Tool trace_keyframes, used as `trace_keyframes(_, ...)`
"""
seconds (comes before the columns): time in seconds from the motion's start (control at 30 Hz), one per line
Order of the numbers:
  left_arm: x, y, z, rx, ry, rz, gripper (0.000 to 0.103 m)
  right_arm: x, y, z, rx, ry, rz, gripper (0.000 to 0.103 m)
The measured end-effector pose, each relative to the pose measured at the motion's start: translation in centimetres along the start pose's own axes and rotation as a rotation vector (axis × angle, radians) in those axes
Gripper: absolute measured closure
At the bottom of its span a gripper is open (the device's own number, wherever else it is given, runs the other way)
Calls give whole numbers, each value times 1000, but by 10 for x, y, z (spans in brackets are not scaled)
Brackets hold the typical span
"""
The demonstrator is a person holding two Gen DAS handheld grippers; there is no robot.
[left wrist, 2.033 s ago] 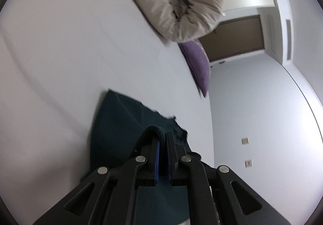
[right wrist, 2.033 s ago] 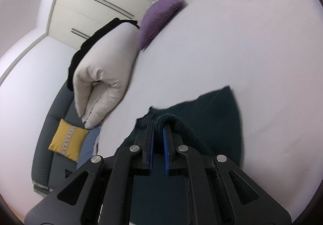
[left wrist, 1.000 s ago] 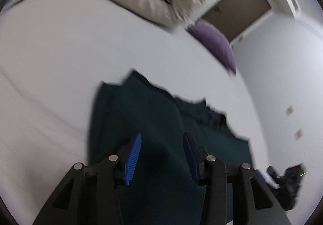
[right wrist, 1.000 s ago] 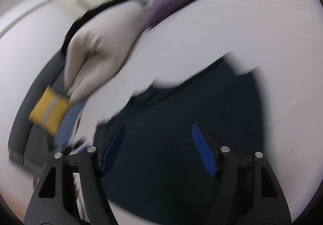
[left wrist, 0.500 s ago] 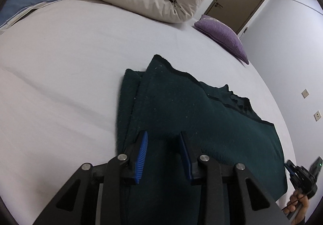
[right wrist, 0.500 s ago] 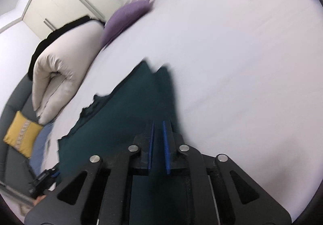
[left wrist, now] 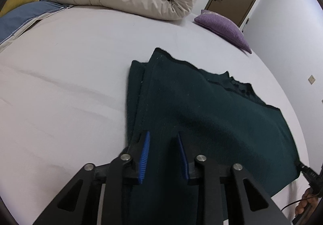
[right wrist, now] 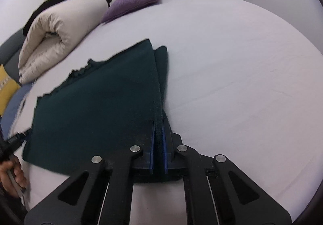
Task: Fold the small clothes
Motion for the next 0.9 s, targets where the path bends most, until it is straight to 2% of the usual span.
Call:
trace_keyframes(0.17, -7, -6, 5, -21, 3, -3, 87, 6, 10, 16, -29, -20, 10, 99)
trace_keyframes(0.27, -8, -7, 7, -20, -14, -2, 88, 20, 5, 28, -20, -90, -41, 99)
trace_keyframes(0.37, -10, -4, 8, -23, -3, 10, 88, 19, 4, 27, -33, -85, -58, 96)
trace_keyframes(0.47, -10, 5, 7, -12, 0, 3, 88, 12, 14, 24, -54, -59, 1, 84)
trace_keyframes(0.5, -10, 10, 6, -4, -4, -5, 87, 10, 23, 19, -32, -41, 47, 73)
trace_keyframes(0.57, -7, 21, 2, 25, -19, -23, 81, -1, 37, 8, 18, -6, 65, 65)
trace_keyframes(0.6, -4, 26, -2, 48, -27, -34, 75, -13, 42, 2, 43, 13, 47, 59)
trace_keyframes(0.7, 6, 36, -20, 109, -49, -58, 62, -48, 39, -11, 57, 62, -52, 57)
trace_keyframes(0.9, 38, 3, -58, 124, -101, -106, 61, -135, -39, -20, -85, 94, -336, 57)
Point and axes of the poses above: each gripper's, at about its wrist camera, not at the fingertips, and y roughly against the way its jaws point, x to its right, z to its underside, the point moved 10 cm from there along -y, roughly the way its jaws point, and after that the axes turned 14 degrees about -z, right-handed, at the moved point
